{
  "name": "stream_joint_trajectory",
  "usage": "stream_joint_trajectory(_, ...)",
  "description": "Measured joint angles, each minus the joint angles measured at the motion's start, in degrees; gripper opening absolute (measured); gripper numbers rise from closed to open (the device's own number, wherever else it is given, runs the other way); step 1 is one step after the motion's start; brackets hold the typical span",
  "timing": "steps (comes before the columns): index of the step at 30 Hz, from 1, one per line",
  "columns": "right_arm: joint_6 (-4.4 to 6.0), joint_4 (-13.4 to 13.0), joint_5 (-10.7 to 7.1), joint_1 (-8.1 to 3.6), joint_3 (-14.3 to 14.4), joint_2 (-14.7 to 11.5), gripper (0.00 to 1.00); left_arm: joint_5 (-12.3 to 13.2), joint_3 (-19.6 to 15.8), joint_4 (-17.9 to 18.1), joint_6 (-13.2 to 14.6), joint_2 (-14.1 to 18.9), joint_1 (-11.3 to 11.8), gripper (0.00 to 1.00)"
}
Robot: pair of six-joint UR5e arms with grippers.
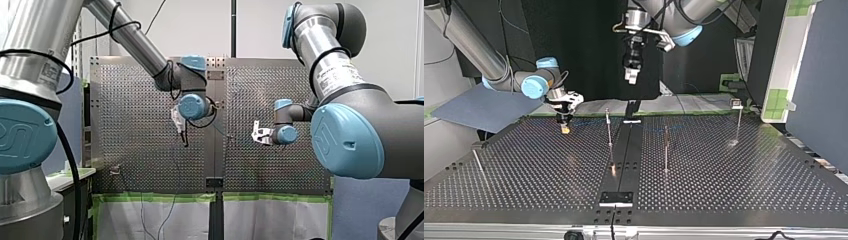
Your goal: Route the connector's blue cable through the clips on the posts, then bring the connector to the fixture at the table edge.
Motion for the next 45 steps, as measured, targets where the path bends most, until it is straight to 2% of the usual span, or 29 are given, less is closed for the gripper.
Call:
stream_joint_trajectory(5,0.16,0.00,-0.45,0.02,0.01,0.00,0.00,-1.73,-2.33,-1.21,-0.21,2.32,-0.32,1.00)
stream_joint_trajectory(12,0.30,0.17,-0.74,0.04,0.04,0.00,0.00,-4.49,-5.49,-0.28,0.88,5.41,-0.62,1.00)
stream_joint_trajectory(17,0.29,0.32,-0.76,0.01,0.04,-0.01,0.00,-5.89,-7.96,1.81,1.04,4.97,-1.41,1.00)
stream_joint_trajectory(24,0.28,0.35,-0.76,0.00,0.01,-0.01,0.00,-5.32,-11.69,5.50,1.14,2.70,-2.17,1.00)
stream_joint_trajectory(33,0.15,0.35,-0.71,-0.24,-0.03,-0.07,0.00,-2.16,-16.08,9.57,1.23,6.25,-1.38,1.00)
stream_joint_trajectory(38,-0.08,1.03,0.60,-0.79,-0.13,-0.71,0.00,-2.36,-18.67,11.46,1.50,7.71,-1.35,1.00)
stream_joint_trajectory(45,-0.03,4.16,3.96,-1.56,-0.13,-3.83,0.00,-2.43,-22.24,12.49,1.64,7.92,-1.30,1.00)
